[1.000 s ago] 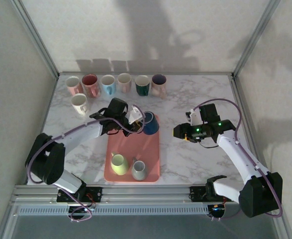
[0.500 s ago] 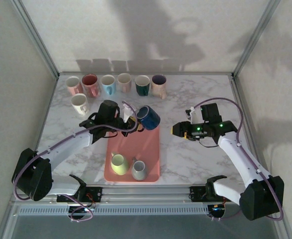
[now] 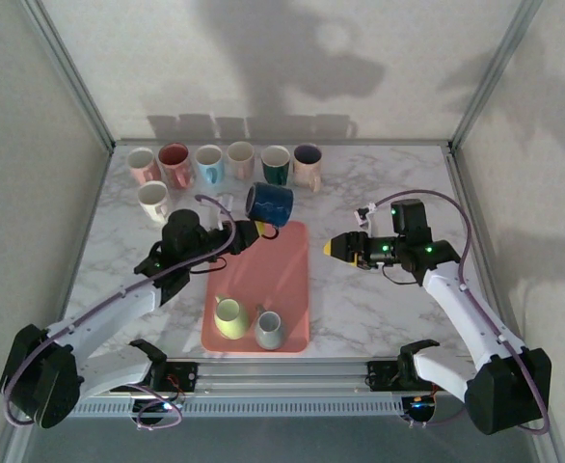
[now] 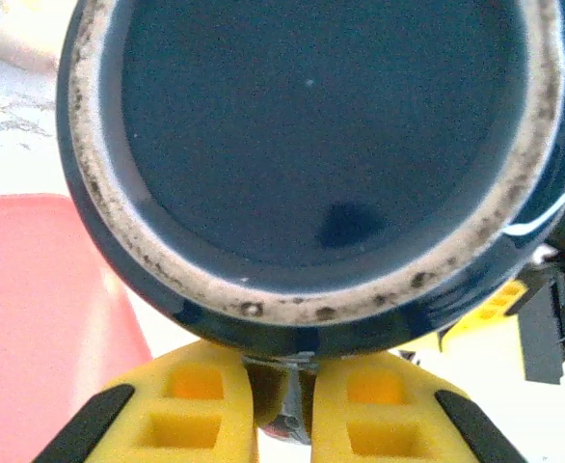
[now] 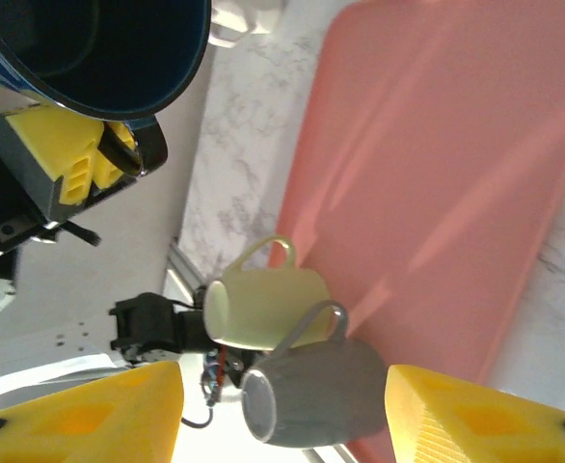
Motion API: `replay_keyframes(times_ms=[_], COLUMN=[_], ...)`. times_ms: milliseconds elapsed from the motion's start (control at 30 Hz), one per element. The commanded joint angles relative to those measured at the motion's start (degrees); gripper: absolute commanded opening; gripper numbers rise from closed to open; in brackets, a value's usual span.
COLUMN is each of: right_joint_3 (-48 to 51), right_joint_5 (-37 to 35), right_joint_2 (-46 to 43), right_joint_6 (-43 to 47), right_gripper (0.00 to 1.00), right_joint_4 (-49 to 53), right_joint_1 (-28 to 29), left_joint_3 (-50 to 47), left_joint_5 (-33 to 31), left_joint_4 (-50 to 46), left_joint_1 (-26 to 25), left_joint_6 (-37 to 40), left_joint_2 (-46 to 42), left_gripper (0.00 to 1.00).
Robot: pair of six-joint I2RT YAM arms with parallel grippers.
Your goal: Turn the mug right side up
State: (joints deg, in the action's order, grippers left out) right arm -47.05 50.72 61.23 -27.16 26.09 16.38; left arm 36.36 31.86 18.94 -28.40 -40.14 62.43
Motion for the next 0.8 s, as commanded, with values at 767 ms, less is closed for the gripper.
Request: replay_keyframes(times_ms=[767], right_joint_3=[6.7], right_joint_5=[3.1], right_joint_2=[4.5], right_joint_6=[-31.3], right_gripper=[0.54], right_joint_4=[-45.4], right_joint_1=[6.6], left_joint_3=[-3.2], left_joint_5=[-3.1], left_joint_4=[20.3], left_joint_1=[0.3], left_joint_6=[-22.0], left_joint_2=[-1.1], left_gripper=[0.00])
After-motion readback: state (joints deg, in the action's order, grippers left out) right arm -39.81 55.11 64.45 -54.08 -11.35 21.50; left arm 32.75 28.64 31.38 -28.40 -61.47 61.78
